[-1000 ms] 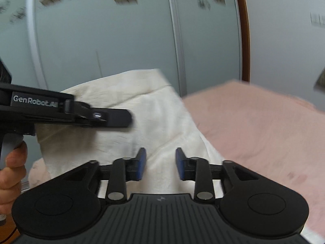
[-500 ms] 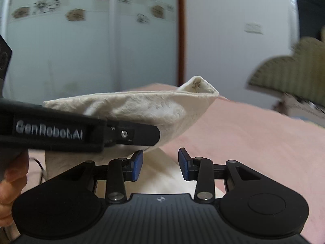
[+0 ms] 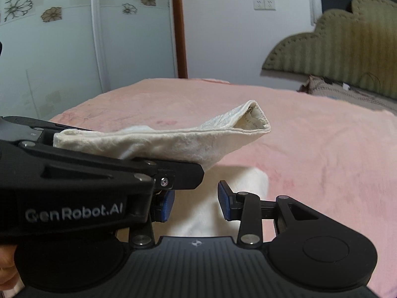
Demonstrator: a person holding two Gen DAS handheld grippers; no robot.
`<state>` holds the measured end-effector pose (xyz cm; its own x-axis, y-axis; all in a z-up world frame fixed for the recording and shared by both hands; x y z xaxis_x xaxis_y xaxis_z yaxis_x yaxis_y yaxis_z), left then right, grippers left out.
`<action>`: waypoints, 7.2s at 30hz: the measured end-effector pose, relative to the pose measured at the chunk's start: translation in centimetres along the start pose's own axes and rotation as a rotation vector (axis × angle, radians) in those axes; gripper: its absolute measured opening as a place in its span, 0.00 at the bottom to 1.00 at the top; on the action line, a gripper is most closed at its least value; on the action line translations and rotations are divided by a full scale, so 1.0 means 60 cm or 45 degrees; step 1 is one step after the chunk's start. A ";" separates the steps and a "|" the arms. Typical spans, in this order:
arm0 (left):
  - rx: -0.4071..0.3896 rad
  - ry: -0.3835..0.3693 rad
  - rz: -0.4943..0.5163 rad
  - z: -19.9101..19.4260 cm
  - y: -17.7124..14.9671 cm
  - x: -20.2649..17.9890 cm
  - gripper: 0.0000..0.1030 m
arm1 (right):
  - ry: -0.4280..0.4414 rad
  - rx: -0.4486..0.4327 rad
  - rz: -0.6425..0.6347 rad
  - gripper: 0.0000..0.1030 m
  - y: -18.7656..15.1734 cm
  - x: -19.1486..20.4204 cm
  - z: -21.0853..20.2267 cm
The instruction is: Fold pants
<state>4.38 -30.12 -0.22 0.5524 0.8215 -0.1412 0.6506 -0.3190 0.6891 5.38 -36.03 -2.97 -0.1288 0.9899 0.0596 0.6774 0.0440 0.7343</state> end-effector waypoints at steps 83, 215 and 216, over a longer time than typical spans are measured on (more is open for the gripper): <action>0.227 0.043 0.098 -0.078 -0.149 0.257 0.77 | 0.131 0.121 0.354 0.12 -0.082 0.055 -0.042; -0.027 -0.035 -0.153 -0.051 -0.025 0.347 0.10 | 0.523 -0.090 0.573 0.19 0.051 0.006 -0.029; -0.053 -0.013 -0.133 -0.058 -0.014 0.351 0.10 | 0.515 -0.095 0.546 0.19 0.066 0.010 -0.027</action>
<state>13.63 -10.90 -1.29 0.4883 0.8442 -0.2211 0.6829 -0.2119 0.6991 6.84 -35.45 1.07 -0.1306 0.7866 0.6035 0.6791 -0.3726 0.6325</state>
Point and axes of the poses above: each gripper's, at about its wrist camera, not at the fingertips, and z roughly the way its jaws point, x to its left, y to its top, the point moved 10 cm from there along z, roughly the way its jaws point, and after that the axes turned 12 degrees about x, right-handed, at the moved point
